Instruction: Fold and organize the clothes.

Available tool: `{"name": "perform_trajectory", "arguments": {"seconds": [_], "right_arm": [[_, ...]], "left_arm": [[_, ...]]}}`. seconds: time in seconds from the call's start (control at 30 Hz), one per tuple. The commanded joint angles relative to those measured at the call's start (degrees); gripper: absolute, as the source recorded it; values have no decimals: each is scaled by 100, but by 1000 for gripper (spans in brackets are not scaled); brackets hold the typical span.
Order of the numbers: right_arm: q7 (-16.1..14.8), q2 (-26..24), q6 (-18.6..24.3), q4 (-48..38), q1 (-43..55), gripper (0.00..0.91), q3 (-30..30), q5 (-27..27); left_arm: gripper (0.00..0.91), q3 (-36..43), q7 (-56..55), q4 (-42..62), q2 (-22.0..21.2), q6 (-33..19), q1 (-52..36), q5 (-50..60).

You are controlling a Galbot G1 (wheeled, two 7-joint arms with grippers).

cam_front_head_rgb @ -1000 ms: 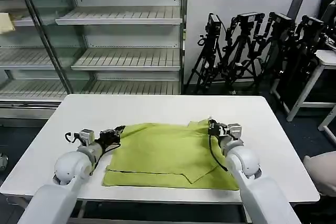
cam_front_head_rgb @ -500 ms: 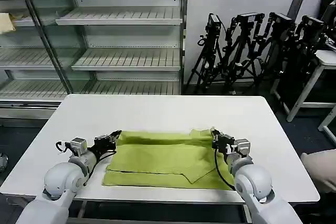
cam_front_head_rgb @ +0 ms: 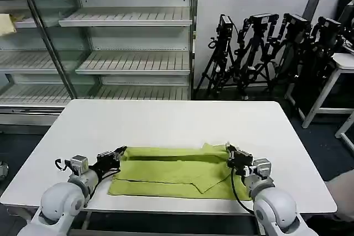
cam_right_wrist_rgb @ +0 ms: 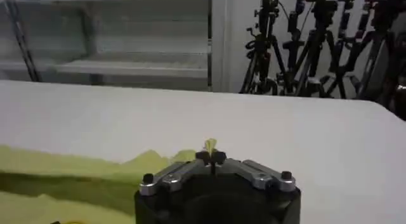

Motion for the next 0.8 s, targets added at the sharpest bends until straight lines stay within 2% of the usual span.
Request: {"name": "perform_trajectory", "arguments": {"seconds": [0.03, 0.8], "right_arm": [[-9, -21, 13, 162, -215, 0, 71, -87], [86, 14, -121, 581, -667, 0, 186, -48]], "left_arm": [[10, -91, 33, -58, 11, 6, 266, 74], [10, -160, 81, -85, 5, 5, 302, 92]]}}
